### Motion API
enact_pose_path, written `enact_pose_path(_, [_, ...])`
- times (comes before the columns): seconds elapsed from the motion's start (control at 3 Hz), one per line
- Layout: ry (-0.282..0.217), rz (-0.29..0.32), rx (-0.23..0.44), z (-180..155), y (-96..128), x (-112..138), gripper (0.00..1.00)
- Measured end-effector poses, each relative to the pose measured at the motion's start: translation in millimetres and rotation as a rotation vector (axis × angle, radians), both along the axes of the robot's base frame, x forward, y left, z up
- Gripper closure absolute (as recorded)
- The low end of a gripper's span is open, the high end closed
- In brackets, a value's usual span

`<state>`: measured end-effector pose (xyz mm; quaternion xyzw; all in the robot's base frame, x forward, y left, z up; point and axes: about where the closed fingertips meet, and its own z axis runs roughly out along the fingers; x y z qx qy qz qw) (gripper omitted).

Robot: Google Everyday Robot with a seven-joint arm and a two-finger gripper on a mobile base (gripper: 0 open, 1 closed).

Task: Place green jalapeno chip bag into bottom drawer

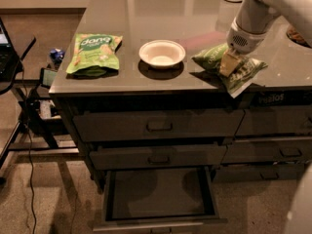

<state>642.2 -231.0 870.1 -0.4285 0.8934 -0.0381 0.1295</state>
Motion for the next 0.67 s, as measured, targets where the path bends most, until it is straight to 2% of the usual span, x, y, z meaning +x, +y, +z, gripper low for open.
enact_pose_path(0.33, [-0.022, 0.001, 0.013, 4, -15, -27, 1.00])
enact_pose_path(0.67, [-0.031, 0.021, 0.013, 5, -39, -70, 1.00])
